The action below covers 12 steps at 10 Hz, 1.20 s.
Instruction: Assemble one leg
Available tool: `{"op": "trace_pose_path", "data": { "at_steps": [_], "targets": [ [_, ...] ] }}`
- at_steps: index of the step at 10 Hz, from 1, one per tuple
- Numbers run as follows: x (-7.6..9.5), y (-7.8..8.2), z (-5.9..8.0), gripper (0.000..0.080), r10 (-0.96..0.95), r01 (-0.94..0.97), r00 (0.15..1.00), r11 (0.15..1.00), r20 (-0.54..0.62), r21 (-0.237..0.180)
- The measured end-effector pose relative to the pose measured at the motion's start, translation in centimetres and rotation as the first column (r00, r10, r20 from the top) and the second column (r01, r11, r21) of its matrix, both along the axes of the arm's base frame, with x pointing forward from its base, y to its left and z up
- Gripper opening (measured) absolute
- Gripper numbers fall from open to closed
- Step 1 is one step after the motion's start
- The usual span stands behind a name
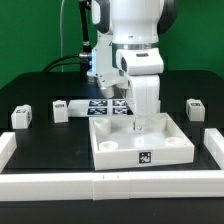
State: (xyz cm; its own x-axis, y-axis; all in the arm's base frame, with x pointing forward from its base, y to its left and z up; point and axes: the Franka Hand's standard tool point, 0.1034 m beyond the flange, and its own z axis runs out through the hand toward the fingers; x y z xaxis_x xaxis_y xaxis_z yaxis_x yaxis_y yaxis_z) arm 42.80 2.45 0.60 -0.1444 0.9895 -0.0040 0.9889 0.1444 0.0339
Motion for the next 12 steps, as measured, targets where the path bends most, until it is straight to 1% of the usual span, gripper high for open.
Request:
{"op": "trace_pose_path", "data": {
  "at_steps": [1,2,3,4,5,10,11,12],
  "targets": [
    [0.0,0.0,0.0,0.0464,0.0,0.0,1.0,1.0,-0.001,0.0],
    [0.0,0.0,0.0,0.0464,0.0,0.0,1.0,1.0,-0.001,0.0],
    [0.0,0.0,0.0,0.0232,0.0,0.0,1.0,1.0,-0.001,0.0],
    [0.0,0.0,0.0,0.0097,0.0,0.0,1.0,1.0,-0.001,0.0],
    [0.0,0.0,0.0,0.0057,0.0,0.0,1.0,1.0,-0.002,0.0],
    [0.0,0.0,0.0,0.0057,0.0,0.0,1.0,1.0,-0.002,0.0],
    [0.1,0.4,0.0,0.0057,-0.041,0.041,0.999,0.999,0.005,0.005],
    [0.4,1.7,0.0,0.0057,-0.102,0.102,0.995,0.995,0.023,0.018]
  ]
}}
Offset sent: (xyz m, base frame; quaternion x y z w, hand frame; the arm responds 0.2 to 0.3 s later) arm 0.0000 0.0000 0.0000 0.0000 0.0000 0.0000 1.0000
